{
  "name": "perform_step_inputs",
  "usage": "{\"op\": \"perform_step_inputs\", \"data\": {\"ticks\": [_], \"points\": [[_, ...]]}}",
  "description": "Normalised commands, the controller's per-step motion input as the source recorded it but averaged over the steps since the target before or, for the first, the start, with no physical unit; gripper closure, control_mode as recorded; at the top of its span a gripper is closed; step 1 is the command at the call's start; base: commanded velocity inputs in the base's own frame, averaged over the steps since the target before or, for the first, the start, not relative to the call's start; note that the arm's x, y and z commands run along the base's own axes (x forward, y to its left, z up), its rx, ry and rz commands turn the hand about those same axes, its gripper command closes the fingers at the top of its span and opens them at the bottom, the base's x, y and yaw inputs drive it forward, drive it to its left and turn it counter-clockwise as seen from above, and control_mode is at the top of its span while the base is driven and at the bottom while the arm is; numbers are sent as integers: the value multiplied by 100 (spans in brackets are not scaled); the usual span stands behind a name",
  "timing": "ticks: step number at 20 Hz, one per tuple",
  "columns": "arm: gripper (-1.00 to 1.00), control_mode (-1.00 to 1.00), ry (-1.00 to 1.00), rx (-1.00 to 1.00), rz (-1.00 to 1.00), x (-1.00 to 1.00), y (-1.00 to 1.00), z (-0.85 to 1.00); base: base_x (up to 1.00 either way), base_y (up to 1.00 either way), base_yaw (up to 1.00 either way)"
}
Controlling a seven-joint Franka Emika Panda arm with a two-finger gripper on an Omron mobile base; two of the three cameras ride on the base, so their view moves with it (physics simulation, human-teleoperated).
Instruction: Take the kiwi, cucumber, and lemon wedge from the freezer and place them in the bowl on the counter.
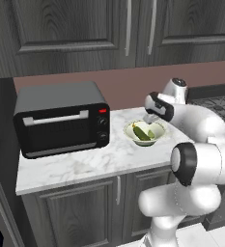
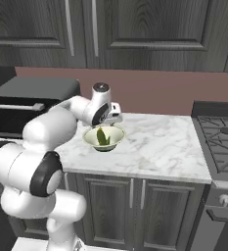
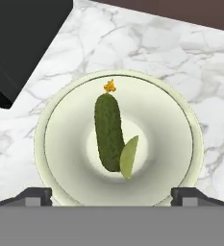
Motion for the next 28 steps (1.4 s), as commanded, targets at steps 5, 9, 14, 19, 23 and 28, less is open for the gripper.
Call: {"op": "perform_step_inputs", "data": {"ticks": [5,9,14,19,23,28], "points": [[-100,-100,-2,0,-4,-92,6,96,0,0,0],[-100,-100,-4,0,-5,-89,6,98,0,0,0],[-100,-100,-15,0,-10,-91,25,62,0,0,0],[-100,-100,-4,0,-11,-62,41,43,0,0,0],[-100,-100,0,0,-7,-34,23,25,0,0,0],[-100,-100,1,0,0,-2,0,0,0,0,0]]}}
